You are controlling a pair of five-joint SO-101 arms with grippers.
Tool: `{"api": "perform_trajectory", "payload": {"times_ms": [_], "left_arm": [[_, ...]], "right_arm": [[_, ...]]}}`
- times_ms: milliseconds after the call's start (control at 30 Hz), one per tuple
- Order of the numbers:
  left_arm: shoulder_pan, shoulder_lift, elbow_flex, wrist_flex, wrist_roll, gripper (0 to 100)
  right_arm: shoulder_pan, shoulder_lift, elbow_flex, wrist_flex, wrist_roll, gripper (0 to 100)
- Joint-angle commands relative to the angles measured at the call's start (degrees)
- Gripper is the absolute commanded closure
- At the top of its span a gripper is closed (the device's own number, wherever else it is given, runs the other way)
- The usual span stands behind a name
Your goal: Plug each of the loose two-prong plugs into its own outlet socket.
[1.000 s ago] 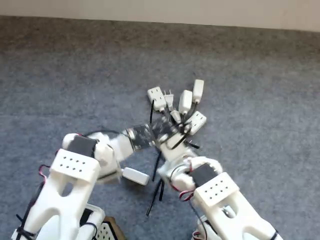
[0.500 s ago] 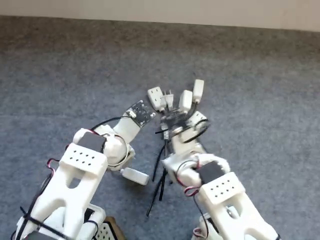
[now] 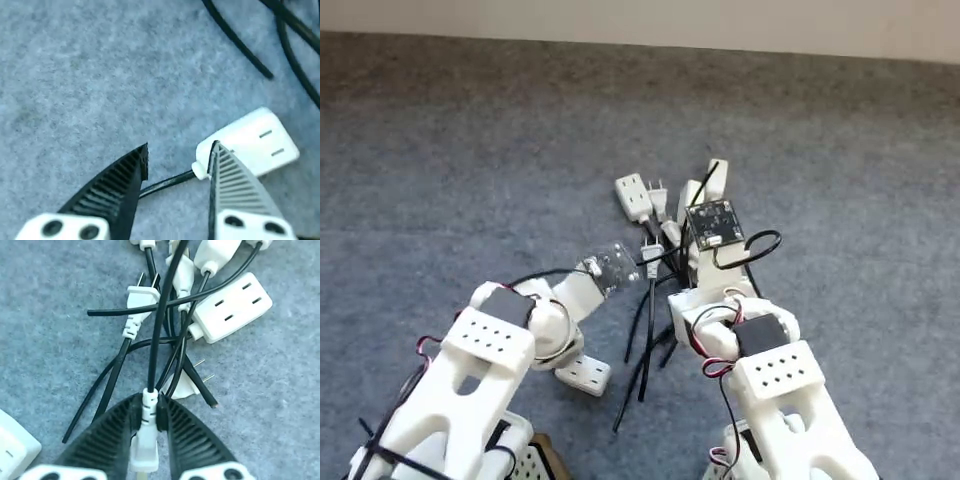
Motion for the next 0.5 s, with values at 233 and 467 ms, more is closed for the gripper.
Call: {"api": "perform_trajectory", "payload": {"times_ms": [233, 467], "left_arm": [[-10.2, 0.7, -29.5, 23.0, -14.5, 78], [-0.5, 0.2, -26.9, 31.8, -38.6, 77]], "right_arm": [[0.8, -1.2, -3.4, -0.6, -0.6, 99.2], [5.1, -1.1, -3.8, -0.6, -0.9, 99.2]]}}
